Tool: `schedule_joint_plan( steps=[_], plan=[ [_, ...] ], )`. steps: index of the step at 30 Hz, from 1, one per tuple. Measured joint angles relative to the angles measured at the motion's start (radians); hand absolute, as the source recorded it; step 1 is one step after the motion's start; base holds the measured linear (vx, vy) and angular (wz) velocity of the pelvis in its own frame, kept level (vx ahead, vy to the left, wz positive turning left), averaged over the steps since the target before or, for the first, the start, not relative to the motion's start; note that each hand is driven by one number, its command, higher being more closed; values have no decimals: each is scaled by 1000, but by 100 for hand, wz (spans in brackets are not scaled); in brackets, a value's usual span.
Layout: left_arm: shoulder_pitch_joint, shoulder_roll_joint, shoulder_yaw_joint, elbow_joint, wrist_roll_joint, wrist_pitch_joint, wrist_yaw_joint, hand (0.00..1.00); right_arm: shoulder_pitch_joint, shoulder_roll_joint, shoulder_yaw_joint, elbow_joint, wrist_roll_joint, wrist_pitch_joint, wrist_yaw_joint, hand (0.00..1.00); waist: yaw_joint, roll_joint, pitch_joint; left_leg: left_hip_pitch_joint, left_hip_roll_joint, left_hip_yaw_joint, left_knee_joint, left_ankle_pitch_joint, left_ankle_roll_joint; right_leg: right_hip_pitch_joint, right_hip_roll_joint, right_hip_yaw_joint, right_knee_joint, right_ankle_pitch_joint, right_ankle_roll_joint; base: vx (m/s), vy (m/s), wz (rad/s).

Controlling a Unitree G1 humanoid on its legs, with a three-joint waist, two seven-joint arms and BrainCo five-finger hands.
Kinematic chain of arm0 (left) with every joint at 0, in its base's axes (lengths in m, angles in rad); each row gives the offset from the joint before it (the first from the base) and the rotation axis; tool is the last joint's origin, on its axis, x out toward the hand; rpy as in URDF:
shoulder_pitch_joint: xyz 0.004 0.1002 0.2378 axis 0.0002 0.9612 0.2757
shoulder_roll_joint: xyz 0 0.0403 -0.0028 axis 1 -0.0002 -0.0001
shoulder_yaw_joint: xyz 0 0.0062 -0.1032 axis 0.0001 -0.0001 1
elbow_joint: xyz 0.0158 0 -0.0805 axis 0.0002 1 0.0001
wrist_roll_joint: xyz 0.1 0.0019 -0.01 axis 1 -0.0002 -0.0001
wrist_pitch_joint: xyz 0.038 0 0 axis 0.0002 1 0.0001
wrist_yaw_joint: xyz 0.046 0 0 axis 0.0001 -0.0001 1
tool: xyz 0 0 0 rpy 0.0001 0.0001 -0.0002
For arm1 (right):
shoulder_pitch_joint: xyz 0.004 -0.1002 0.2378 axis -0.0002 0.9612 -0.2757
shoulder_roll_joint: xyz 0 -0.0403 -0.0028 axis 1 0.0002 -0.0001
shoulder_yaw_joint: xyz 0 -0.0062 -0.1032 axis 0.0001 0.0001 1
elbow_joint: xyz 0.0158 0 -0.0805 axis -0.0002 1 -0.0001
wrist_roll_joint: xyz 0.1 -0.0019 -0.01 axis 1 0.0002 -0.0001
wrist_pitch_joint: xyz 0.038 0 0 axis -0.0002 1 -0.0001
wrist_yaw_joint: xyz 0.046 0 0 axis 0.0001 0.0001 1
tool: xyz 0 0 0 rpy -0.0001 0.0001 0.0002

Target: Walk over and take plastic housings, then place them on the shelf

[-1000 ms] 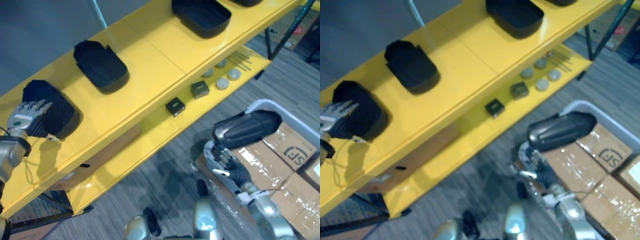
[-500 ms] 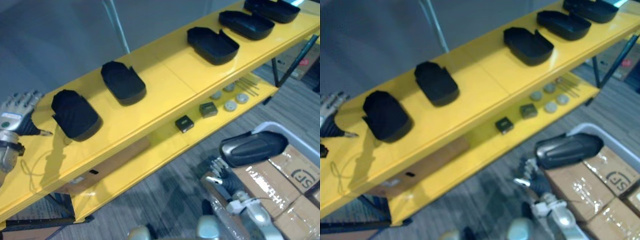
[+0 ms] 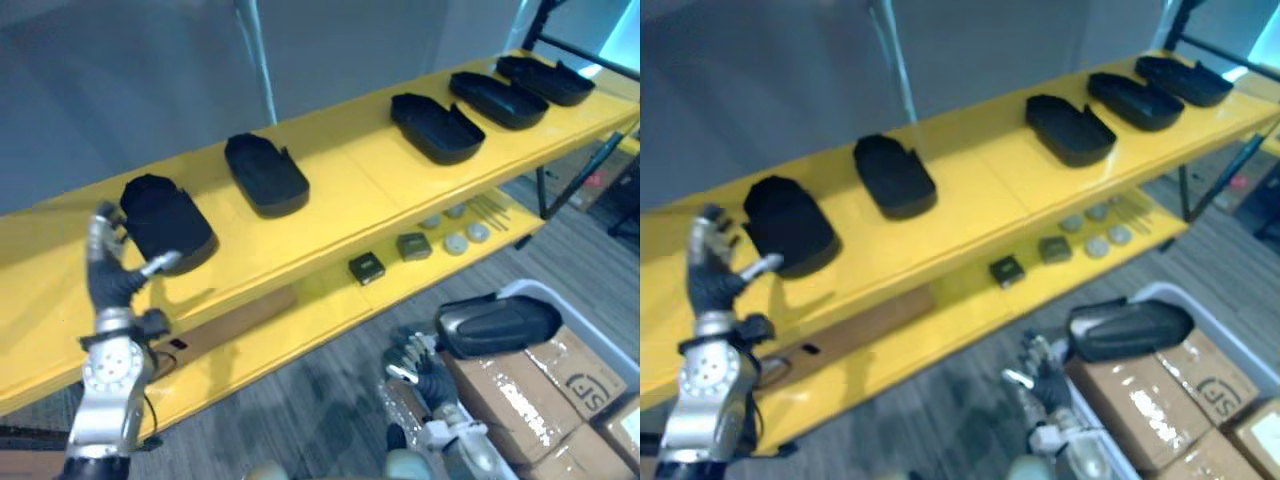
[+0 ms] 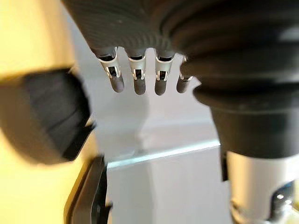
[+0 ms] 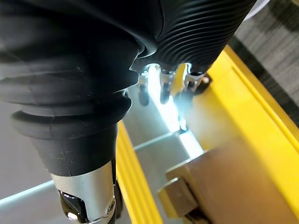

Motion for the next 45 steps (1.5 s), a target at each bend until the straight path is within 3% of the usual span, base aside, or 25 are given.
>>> schedule_joint_plan(
  steps=[6, 11, 19, 22, 29, 36, 45],
  plan=[
    [-24, -64, -63, 5, -124, 4, 7, 0, -3, -1, 0, 8, -31, -1, 1, 0, -2, 0, 1, -18, 6, -4, 16, -2, 0, -12, 2, -3, 6, -6, -7, -34, 19, 1],
    [-70, -113, -204, 4, -123, 1, -2, 0, -28, -2, 4, 36, -31, -3, -1, 0, -3, -5, 6, -33, 15, -10, 38, -6, -4, -25, 8, -7, 16, -3, -4, 8, 8, 1],
    [-187, -112, -277, 2, -125, 8, -11, 0, -97, -14, 24, 60, -31, -3, -2, 0, -3, -16, 40, -37, 15, 0, 49, -13, 1, -38, 6, 4, 31, -6, -8, -10, 28, -3],
    [-210, -125, -313, 7, -121, 37, 39, 0, -109, -15, 42, 69, -31, -3, -2, 0, -4, -22, 48, -37, 15, 5, 49, -13, 1, -43, 6, 10, 33, -6, -8, -2, 25, -5],
    [-310, -157, -314, 106, -109, 42, 181, 0, -130, -16, 42, 73, -30, -3, -22, 0, -6, -36, 66, -50, 16, 14, 51, -12, 1, -70, 7, 24, 51, -4, -5, -5, 17, -4],
    [-339, -160, -309, 190, -102, 43, 256, 0, -134, -20, 44, 73, -31, -8, -21, 0, -4, -56, 82, -48, 15, 30, 49, -14, 3, -73, 7, 46, 52, -4, -6, -5, 30, -4],
    [-423, -159, -254, 312, -111, 56, 294, 0, -138, -28, 59, 73, -30, -16, -21, 0, -4, -58, 86, -47, 15, 35, 48, -14, 3, -76, 7, 51, 53, -4, -6, 2, 27, -1]
  ],
)
